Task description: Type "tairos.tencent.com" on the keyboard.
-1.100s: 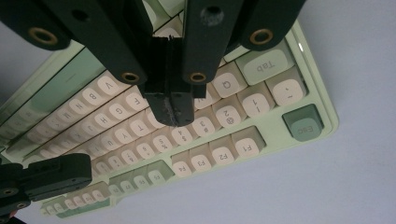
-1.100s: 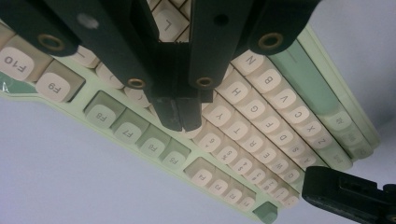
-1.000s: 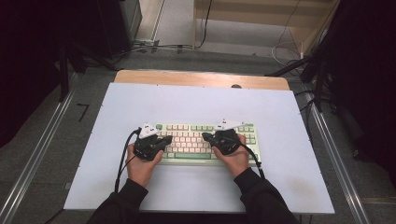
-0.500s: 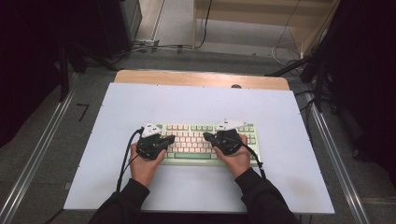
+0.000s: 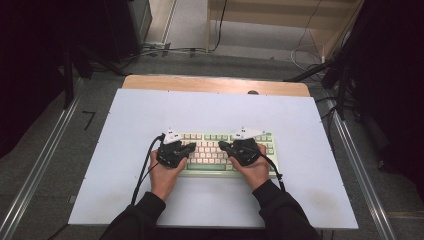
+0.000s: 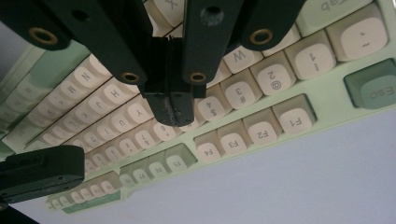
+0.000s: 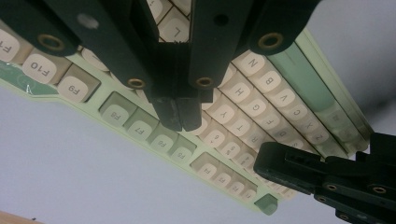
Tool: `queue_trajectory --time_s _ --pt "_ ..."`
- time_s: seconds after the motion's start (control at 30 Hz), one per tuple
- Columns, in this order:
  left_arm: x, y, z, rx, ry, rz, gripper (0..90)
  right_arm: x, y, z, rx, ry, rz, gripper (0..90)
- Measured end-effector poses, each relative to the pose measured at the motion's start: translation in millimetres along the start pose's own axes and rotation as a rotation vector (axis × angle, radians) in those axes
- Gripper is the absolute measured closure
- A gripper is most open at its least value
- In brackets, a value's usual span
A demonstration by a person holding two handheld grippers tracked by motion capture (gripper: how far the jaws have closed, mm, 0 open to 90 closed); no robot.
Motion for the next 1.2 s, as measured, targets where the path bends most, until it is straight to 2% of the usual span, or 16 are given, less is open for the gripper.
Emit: queue_trajectory --time_s 0.83,1.03,1.2 --pt "-8.0 -0.5 -0.2 -0.02 0.019 0.012 90.0 0.6 -0.2 -2.5 -0.01 -0.007 0.001 88.4" --pt "-8.7 -1.0 -0.1 -0.031 0.029 0.038 90.0 0.2 -0.6 -2.5 -0.004 -0.006 0.002 88.3" --pt "-2.0 3.9 -2.1 -0.021 0.003 -0.005 90.0 0.6 -0.6 -2.9 -0.005 -0.008 0.001 88.3"
Point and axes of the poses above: each handheld gripper's, and its own axes: x roughly backward along the jaws, y roughly out of its top, z roughly to its left, the point moved 3 cm from there along -x, roughly forward along the jaws, and after that the axes turned 5 degrees about -z, right-handed, at the moved point
